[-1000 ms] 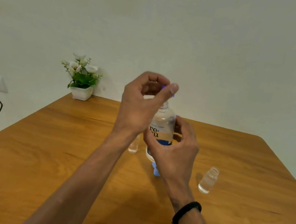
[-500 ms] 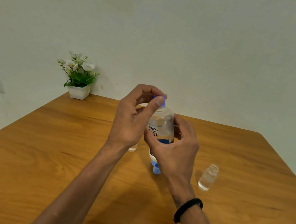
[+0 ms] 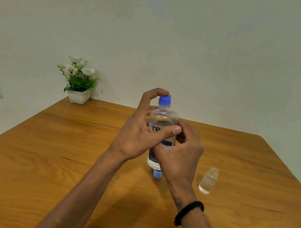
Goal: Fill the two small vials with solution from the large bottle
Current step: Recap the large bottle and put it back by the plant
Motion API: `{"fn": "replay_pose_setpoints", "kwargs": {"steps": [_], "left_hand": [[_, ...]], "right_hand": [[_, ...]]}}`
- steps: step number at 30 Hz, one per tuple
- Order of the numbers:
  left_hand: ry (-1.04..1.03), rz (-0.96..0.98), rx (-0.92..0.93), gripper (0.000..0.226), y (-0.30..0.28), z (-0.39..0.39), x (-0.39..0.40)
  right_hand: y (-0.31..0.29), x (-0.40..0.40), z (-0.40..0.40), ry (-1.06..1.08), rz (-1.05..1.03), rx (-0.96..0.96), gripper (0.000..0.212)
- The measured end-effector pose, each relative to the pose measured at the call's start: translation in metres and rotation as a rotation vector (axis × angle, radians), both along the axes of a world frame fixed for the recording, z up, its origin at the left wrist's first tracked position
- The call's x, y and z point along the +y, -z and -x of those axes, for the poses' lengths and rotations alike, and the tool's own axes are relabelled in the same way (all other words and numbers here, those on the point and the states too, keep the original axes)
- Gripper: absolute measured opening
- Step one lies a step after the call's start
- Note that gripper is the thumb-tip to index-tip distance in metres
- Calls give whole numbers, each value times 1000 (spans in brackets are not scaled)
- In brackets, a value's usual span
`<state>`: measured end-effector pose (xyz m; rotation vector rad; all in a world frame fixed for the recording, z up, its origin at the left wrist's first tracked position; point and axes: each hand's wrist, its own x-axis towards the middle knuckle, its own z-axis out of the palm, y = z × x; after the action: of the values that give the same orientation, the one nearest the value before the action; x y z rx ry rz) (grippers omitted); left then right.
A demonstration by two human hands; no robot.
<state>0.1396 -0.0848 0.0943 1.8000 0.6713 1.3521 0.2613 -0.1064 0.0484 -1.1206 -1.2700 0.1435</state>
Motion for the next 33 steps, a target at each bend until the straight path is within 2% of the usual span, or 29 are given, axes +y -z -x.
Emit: {"fn": "replay_pose_setpoints", "kwargs": {"steps": [6, 11, 16, 22, 25, 30, 33], "left_hand": [[-37, -21, 15, 79, -6, 4, -4], [-2, -44, 88, 88, -17, 21, -16], [-44, -66, 128, 78, -21, 58, -33], [-148, -74, 255, 74, -22, 118, -41], [-196, -83, 237, 79, -13, 146, -41], [-331, -26, 179, 112, 13, 177, -27], [-442, 162, -3, 95, 44, 181, -5]], "right_hand": [[-4, -5, 6, -19, -23, 18, 55], [-17, -12, 13, -106, -34, 39, 59], [-22, -23, 38, -164, -14, -21, 54], [-14, -30, 92, -286, 84, 45, 51], [-12, -24, 123, -338, 127, 65, 48], [-1, 3, 165, -382, 213, 153, 39], [8, 26, 185, -307, 212, 193, 30]]}}
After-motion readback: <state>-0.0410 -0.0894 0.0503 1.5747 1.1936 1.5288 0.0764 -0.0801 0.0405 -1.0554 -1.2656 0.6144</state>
